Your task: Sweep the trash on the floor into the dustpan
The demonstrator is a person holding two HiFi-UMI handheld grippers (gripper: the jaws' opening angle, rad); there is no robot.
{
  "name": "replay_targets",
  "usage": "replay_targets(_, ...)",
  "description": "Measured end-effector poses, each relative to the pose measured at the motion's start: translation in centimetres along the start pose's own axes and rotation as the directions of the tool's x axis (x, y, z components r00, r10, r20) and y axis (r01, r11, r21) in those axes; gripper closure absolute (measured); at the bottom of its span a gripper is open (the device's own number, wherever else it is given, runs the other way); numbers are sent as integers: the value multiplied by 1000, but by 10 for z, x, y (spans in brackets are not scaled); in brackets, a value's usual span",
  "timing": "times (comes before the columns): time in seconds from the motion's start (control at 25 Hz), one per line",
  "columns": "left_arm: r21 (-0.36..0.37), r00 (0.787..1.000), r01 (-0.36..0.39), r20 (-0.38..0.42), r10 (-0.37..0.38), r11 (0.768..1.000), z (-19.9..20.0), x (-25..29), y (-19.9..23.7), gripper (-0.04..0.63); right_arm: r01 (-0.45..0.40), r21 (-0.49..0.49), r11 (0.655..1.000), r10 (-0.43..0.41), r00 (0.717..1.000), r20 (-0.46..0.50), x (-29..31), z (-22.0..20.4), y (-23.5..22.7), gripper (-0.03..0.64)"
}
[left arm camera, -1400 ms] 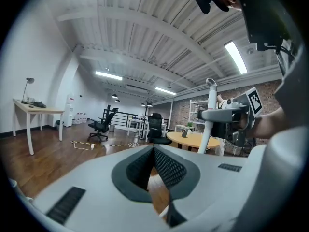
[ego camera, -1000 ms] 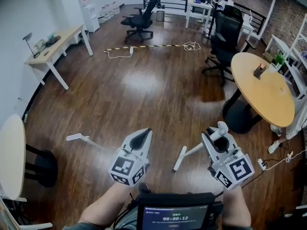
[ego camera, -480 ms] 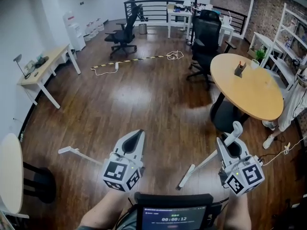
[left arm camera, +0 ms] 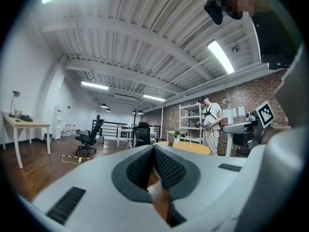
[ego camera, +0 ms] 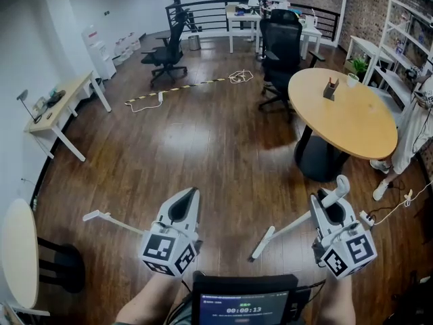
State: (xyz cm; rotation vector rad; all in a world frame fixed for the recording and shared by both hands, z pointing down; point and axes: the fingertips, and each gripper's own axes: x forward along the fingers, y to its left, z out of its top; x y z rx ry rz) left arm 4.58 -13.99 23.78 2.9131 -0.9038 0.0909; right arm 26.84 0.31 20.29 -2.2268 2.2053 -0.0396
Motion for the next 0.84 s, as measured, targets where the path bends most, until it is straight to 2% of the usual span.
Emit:
replay_targets(0.52, 11, 1000, 25, 5, -25, 1000, -4, 0, -2, 589, 45, -9, 999, -45, 999, 14, -2, 0, -5, 529)
replay_targets(0.84, 8, 999, 35, 18, -35, 999, 7, -12, -23, 589, 87, 7, 996, -87, 996, 17, -26, 1, -14, 529)
